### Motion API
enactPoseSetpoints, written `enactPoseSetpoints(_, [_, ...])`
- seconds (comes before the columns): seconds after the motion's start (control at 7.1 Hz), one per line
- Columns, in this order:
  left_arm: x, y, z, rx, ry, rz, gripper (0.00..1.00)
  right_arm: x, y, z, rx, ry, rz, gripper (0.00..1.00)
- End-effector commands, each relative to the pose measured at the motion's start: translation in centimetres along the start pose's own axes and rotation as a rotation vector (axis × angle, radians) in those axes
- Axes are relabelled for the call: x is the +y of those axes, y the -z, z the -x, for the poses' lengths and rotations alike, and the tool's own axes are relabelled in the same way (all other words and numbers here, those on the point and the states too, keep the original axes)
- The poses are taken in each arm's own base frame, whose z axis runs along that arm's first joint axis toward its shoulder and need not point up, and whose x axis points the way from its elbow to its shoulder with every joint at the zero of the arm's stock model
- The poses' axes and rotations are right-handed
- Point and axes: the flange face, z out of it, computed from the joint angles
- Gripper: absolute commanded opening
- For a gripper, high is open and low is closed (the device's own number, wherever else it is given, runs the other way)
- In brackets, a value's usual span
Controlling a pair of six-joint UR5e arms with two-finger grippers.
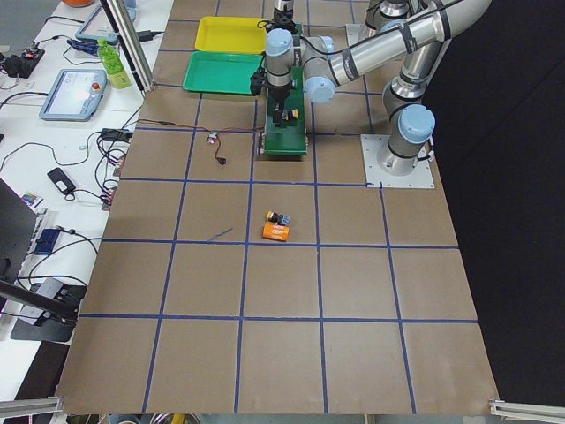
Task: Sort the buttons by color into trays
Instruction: 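Set yellow-capped button on belt with left while right grasps green-capped button, then lower the green-capped button into the green tray with the right gripper and release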
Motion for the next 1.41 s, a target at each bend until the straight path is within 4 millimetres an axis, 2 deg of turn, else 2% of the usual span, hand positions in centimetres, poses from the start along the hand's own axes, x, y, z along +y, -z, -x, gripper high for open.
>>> enactPoseSetpoints(0.0, [0.3, -0.3, 10.1, -0.07, 0.04, 0.047, 1.0, 0.2, 2.2, -5.5, 0.086, 0.003, 0.013, 0.01])
enactPoseSetpoints(0.14, [1.3, -0.6, 14.7, -0.055, -0.006, 0.057, 1.0, 0.0, 2.5, -9.1, 0.107, 0.004, 0.012, 0.01])
enactPoseSetpoints(0.28, [2.6, -1.5, 18.0, -0.035, -0.056, 0.076, 1.0, -0.2, 1.0, -11.7, 0.101, 0.005, 0.011, 0.01])
enactPoseSetpoints(0.42, [2.9, -2.2, 21.0, -0.019, -0.103, 0.088, 1.0, -0.3, -0.7, -14.2, 0.09, 0.005, 0.012, 0.02])
enactPoseSetpoints(0.56, [3.6, -3.2, 24.1, -0.012, -0.117, 0.085, 1.0, -0.4, -1.7, -14.9, 0.077, 0.005, 0.015, 0.63])
enactPoseSetpoints(0.7, [3.8, -4.3, 26.3, -0.023, -0.164, 0.068, 1.0, -0.3, -1.9, -14.9, 0.074, 0.004, 0.015, 0.88])
enactPoseSetpoints(0.84, [3.2, -5.6, 27.2, -0.034, -0.216, 0.058, 1.0, -0.2, -1.4, -15.0, 0.081, 0.002, 0.013, 0.92])
enactPoseSetpoints(0.99, [2.5, -6.6, 27.9, -0.055, -0.271, 0.043, 1.0, -0.1, -0.3, -14.6, 0.086, 0.001, 0.012, 0.93])
enactPoseSetpoints(1.13, [2.3, -6.7, 28.9, -0.06, -0.323, 0.044, 1.0, 0.1, 1.8, -13.8, 0.061, -0.015, 0.007, 0.93])
enactPoseSetpoints(1.27, [2.4, -6.0, 31.2, -0.071, -0.298, 0.03, 1.0, 0.6, 3.8, -12.2, 0.028, -0.024, 0.017, 0.93])
